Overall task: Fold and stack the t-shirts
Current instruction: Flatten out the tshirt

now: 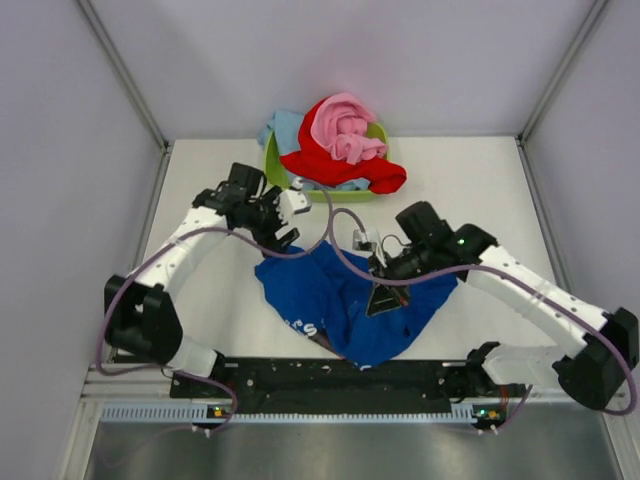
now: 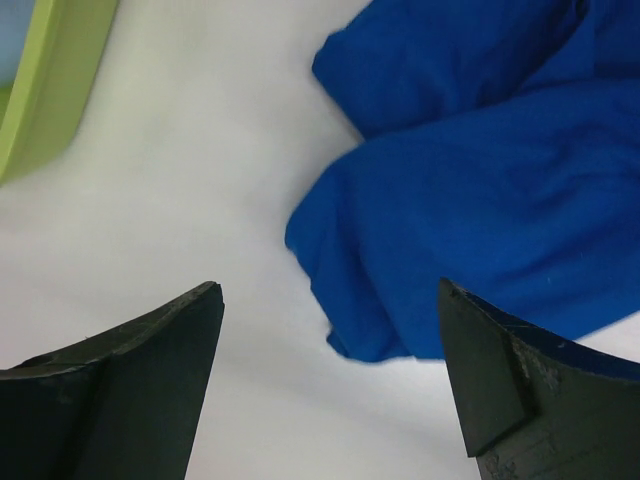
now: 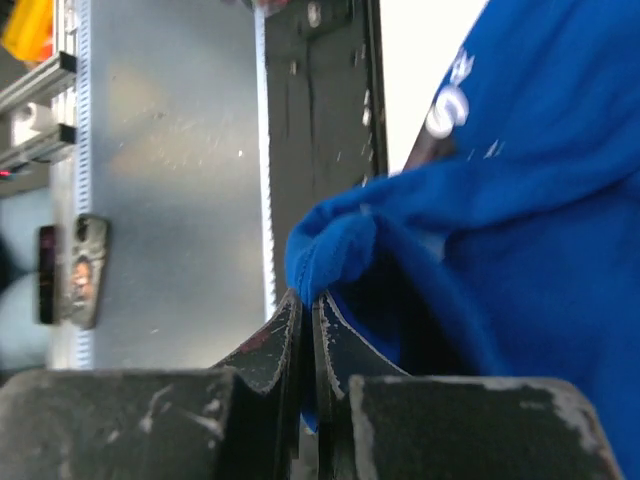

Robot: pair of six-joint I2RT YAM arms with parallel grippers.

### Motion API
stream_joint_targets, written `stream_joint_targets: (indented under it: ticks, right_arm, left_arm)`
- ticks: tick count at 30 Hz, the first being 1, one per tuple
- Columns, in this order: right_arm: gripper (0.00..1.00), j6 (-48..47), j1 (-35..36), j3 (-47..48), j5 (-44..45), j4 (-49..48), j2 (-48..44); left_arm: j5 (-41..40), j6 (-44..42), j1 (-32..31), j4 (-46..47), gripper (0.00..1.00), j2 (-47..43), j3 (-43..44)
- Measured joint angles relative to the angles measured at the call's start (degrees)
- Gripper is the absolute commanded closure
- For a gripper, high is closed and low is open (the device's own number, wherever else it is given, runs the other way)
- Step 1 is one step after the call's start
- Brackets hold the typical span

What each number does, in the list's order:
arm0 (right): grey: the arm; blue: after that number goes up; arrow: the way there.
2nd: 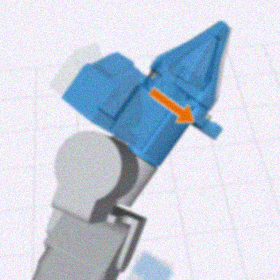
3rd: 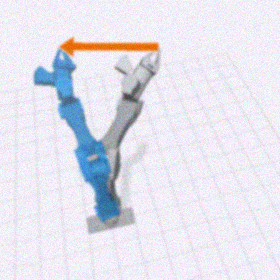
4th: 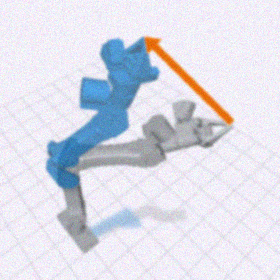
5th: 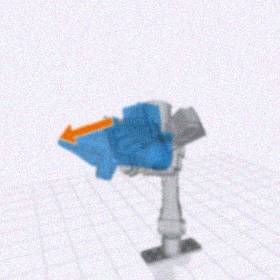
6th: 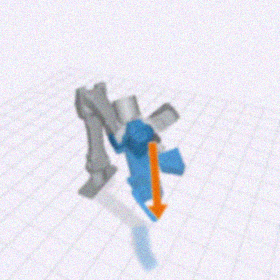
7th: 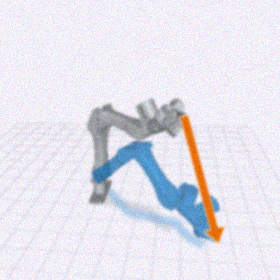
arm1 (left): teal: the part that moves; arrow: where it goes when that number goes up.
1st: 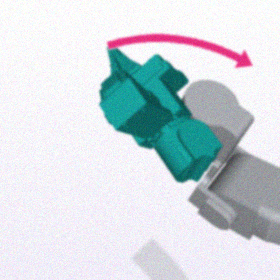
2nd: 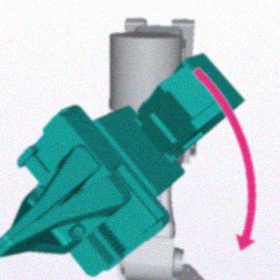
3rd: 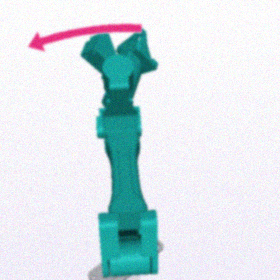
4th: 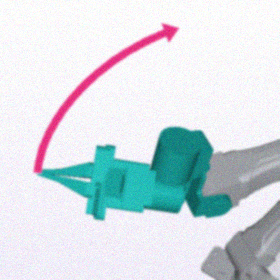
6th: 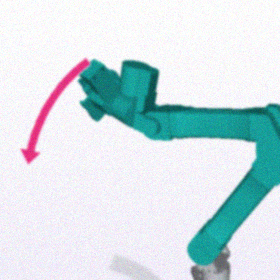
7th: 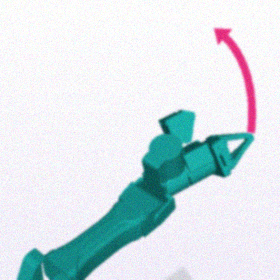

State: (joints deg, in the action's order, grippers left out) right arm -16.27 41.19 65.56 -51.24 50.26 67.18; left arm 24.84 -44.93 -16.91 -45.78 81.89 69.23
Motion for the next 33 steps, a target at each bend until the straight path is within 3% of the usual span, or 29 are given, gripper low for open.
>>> stream_joint_targets:
  ticks: [5,11,16,21,25,27,28,33]
  right_arm:
    - [1.0,8.7,-0.2,-11.6,1.0,-2.1,2.8]
    - [1.0,13.2,-5.9,-11.7,2.1,-5.7,2.6]
    - [1.0,15.2,-13.4,-11.7,3.2,-7.9,1.3]
    - [1.0,17.4,-16.5,-11.7,4.9,-9.2,1.2]
    - [1.0,19.1,-19.7,-11.7,6.9,-9.4,1.2]
    - [1.0,20.1,-22.4,-11.7,8.3,-10.1,1.2]
    - [1.0,20.5,-23.5,-11.7,9.1,-10.6,1.2]
    - [1.0,22.0,-25.2,-10.6,12.0,-11.7,1.2]
  left_arm:
    - [-2.1,3.1,-7.4,5.6,0.09,11.6,4.1]
    - [-3.7,4.2,-12.9,6.8,0.09,24.9,9.1]
    - [-4.7,-0.1,-12.3,4.2,0.12,29.1,9.5]
    - [-5.6,-3.0,-11.6,1.6,0.31,29.7,10.0]
    - [-6.1,-5.4,-10.5,-1.6,0.55,29.6,10.2]
    - [-6.3,-6.4,-9.3,-3.5,0.77,29.5,10.2]
    - [-6.4,-6.9,-8.5,-4.4,1.0,29.3,10.2]
    - [-7.7,-7.6,-5.5,-6.8,1.0,28.1,9.8]
